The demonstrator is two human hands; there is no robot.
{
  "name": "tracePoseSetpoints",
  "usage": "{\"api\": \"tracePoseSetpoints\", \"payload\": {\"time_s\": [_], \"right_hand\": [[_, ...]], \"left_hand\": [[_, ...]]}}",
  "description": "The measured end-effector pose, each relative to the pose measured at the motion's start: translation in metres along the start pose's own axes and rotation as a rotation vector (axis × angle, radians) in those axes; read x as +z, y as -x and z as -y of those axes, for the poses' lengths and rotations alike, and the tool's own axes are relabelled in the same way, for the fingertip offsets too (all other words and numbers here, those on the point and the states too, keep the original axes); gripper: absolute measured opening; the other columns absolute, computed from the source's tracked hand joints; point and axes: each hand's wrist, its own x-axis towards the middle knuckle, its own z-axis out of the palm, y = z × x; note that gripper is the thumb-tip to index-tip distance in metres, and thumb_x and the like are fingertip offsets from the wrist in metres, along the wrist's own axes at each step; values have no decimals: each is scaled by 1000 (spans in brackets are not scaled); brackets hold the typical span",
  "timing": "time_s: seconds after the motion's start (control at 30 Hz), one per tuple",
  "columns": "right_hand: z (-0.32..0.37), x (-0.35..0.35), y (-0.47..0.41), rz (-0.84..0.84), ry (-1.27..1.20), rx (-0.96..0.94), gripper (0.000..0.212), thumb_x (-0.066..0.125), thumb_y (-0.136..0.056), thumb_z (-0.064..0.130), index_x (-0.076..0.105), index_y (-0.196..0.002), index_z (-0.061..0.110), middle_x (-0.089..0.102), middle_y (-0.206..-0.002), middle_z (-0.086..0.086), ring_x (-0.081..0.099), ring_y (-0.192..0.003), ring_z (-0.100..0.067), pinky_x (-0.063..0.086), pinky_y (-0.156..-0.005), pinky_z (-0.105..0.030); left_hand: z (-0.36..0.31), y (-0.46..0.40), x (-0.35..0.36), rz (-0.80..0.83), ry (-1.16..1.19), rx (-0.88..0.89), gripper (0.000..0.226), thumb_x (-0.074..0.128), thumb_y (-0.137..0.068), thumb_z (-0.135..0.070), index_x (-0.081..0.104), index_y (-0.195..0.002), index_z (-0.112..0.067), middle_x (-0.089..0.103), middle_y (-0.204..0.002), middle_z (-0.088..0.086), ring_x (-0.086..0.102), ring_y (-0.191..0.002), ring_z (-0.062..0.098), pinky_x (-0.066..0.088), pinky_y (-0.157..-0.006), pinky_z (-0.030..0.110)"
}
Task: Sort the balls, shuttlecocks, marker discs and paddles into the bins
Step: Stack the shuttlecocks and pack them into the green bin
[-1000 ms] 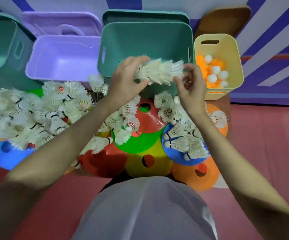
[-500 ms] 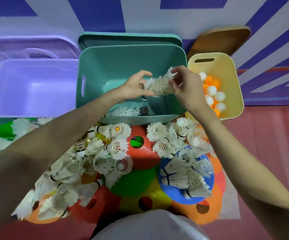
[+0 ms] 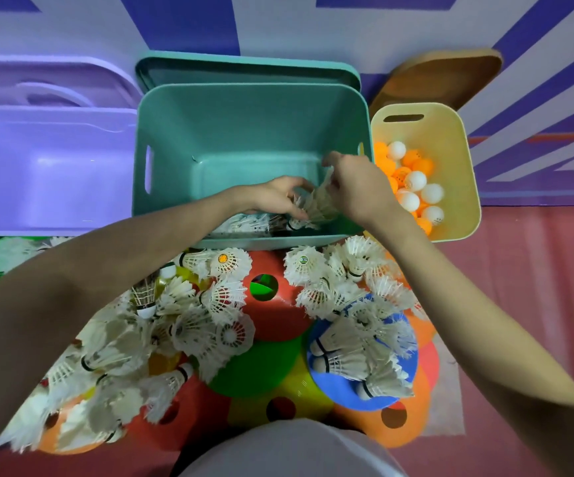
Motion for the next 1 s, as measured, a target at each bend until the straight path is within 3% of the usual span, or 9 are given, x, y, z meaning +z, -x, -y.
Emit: {"api": "tracePoseSetpoints", "payload": {"time_s": [0.1, 0.2, 0.37, 0.5, 0.57, 0.8, 0.9, 1.0], "right_hand": [[6, 0, -1, 121, 130, 5, 19, 48, -84, -4, 56, -101, -1, 62, -102, -25, 60, -94, -42, 39, -65, -37], [10, 0, -6, 196, 200, 6, 18, 47, -85, -7, 56, -100, -2, 61, -106, -25, 59, -98, -42, 46, -73, -42], [9, 0, -18, 297, 413, -69, 24, 46, -92, -1, 55, -114, 2, 61, -116, -17, 60, -108, -35, 49, -82, -39], [7, 5, -27, 366, 549, -188, 25, 46, -95, 4, 52, -120, 4, 60, -121, -14, 60, -111, -30, 50, -85, -36], [5, 10, -31, 408, 582, -212, 26, 47, -96, 6, 51, -122, 4, 59, -124, -12, 59, -113, -29, 50, -85, -36], [6, 27, -35, 491, 577, -222, 32, 47, -97, 7, 49, -129, 4, 54, -133, -11, 54, -122, -27, 48, -91, -35], [6, 31, -37, 535, 521, -193, 33, 47, -97, 7, 48, -129, 1, 53, -133, -15, 54, -121, -31, 48, -93, -37], [4, 37, -40, 557, 472, -176, 31, 44, -97, 5, 48, -127, -1, 54, -131, -18, 55, -119, -33, 49, -95, -38]], "left_hand": [[9, -1, -1, 44, -70, -11, 64, 73, -85, -18, 39, -140, -13, 54, -123, 3, 54, -92, 12, 44, -75, 12], [13, 1, -2, 44, -165, -34, 65, 73, -84, -30, 42, -139, -14, 54, -127, 5, 50, -106, 15, 43, -90, 24], [6, 3, -2, 13, -386, 13, 64, 72, -83, -38, 48, -136, -12, 55, -113, 3, 48, -95, 15, 37, -76, 23], [2, 2, -5, 52, -479, 21, 58, 71, -84, -33, 51, -134, -13, 50, -79, -10, 48, -81, 16, 36, -59, 23], [0, 1, -6, 69, -543, 35, 56, 70, -84, -31, 52, -135, -14, 48, -73, -11, 46, -78, 16, 35, -56, 22], [-5, -4, -6, 127, -639, -15, 56, 72, -82, -34, 55, -132, -16, 63, -107, 5, 53, -91, 21, 41, -73, 26], [-1, -4, -8, 164, -503, -59, 66, 73, -83, -32, 44, -139, -13, 55, -121, 3, 52, -105, 20, 44, -87, 28], [7, -1, -10, 125, -410, -124, 80, 77, -81, -23, 30, -145, -10, 50, -122, 5, 46, -104, 17, 41, -88, 26]]}}
